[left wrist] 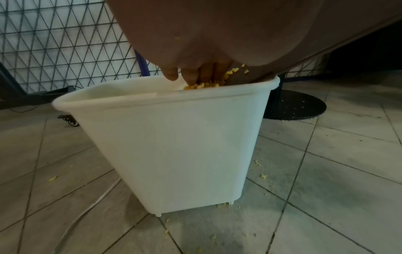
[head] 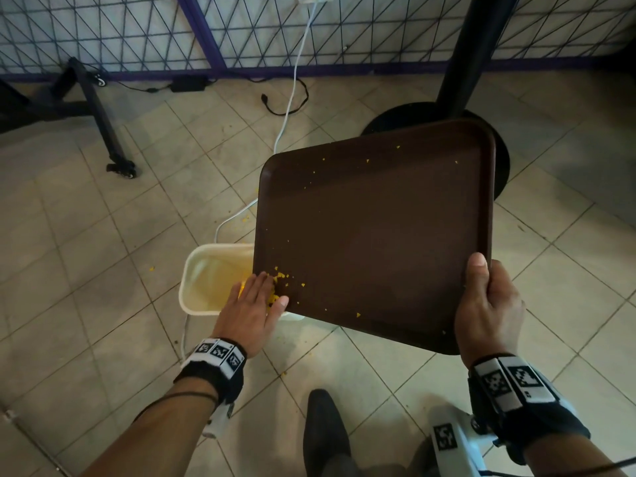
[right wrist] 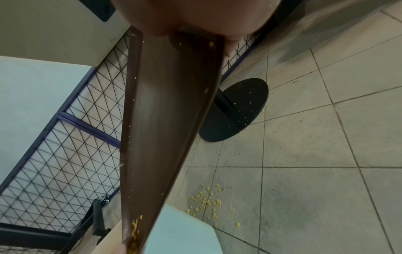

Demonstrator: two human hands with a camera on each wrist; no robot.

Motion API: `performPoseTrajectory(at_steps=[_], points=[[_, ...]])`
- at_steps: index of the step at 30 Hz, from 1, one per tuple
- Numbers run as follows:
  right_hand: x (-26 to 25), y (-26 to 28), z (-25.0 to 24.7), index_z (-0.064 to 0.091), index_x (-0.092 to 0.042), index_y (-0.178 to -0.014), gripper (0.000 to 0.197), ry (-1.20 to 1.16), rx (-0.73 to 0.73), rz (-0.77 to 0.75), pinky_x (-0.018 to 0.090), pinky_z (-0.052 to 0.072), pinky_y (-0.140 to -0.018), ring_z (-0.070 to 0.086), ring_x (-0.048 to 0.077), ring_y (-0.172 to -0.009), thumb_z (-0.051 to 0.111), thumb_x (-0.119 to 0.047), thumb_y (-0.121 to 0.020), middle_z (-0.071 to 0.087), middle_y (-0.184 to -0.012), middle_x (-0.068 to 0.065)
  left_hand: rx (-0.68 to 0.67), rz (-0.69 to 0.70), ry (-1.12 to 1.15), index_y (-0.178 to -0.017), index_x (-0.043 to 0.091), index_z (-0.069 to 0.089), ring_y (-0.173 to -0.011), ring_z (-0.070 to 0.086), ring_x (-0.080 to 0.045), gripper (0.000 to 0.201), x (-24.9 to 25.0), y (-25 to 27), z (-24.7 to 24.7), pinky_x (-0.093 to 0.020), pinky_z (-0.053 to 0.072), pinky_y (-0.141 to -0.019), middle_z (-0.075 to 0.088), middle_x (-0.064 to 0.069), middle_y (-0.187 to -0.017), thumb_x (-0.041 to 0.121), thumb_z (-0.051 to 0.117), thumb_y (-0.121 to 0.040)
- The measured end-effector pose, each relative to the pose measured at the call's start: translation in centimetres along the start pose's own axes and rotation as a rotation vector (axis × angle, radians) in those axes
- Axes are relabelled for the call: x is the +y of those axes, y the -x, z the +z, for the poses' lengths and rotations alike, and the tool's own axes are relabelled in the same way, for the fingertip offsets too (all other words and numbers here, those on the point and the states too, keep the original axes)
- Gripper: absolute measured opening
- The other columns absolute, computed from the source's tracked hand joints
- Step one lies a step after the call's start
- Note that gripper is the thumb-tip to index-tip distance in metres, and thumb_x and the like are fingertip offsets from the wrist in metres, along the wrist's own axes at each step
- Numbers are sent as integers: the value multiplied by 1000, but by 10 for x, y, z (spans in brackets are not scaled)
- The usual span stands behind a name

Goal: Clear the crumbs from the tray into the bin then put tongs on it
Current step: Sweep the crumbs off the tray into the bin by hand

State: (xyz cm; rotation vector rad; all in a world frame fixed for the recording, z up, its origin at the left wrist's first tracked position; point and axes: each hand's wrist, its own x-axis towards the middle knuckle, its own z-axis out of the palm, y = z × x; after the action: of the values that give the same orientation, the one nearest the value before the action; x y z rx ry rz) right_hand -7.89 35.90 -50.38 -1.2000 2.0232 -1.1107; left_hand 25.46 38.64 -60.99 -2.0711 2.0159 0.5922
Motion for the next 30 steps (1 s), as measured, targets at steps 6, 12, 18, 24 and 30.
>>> performPoseTrajectory(at_steps=[6, 12, 18, 24, 30], points=[[-2, 2, -2, 48, -8, -75, 42, 0, -3, -8, 30, 31, -51, 42, 16, -56, 36, -36, -104, 45, -62, 0, 138, 1, 127, -159, 19, 10, -152, 4, -14, 75, 16, -15, -22, -37, 2, -123, 4, 1, -167, 63, 5, -98], [-3, 0, 0, 45, -14, -70, 41, 2, 1, -3, 30, 31, -50, 41, 16, -55, 37, -36, -104, 45, -62, 1, 71, -21, 95, -158, 18, -1, -152, -1, -15, 80, 32, -22, -5, -40, 3, -124, -5, -1, -167, 67, 0, -96], [-3, 0, -1, 50, -5, -78, 42, 6, -9, 5, 29, 32, -51, 43, 14, -56, 36, -35, -104, 47, -64, 0, 17, -76, 2, -159, 19, 5, -151, -13, -16, 88, 4, 11, 16, -44, -5, -123, 0, 1, -167, 71, -12, -89], [-2, 0, 0, 51, -5, -79, 43, 2, -9, 14, 30, 32, -51, 42, 17, -56, 36, -37, -104, 47, -63, 1, 110, 138, 94, -155, 25, -11, -148, -20, -10, 72, 51, 10, -6, -34, -10, -121, -19, 6, -162, 65, 3, -97], [-3, 0, -1, 51, -5, -79, 43, 3, -11, 21, 31, 33, -52, 42, 16, -56, 36, -37, -104, 47, -64, 2, 77, 247, 29, -157, 23, -6, -149, -18, -7, 74, 57, 30, 25, -36, -8, -122, -18, 5, -165, 65, 2, -97]])
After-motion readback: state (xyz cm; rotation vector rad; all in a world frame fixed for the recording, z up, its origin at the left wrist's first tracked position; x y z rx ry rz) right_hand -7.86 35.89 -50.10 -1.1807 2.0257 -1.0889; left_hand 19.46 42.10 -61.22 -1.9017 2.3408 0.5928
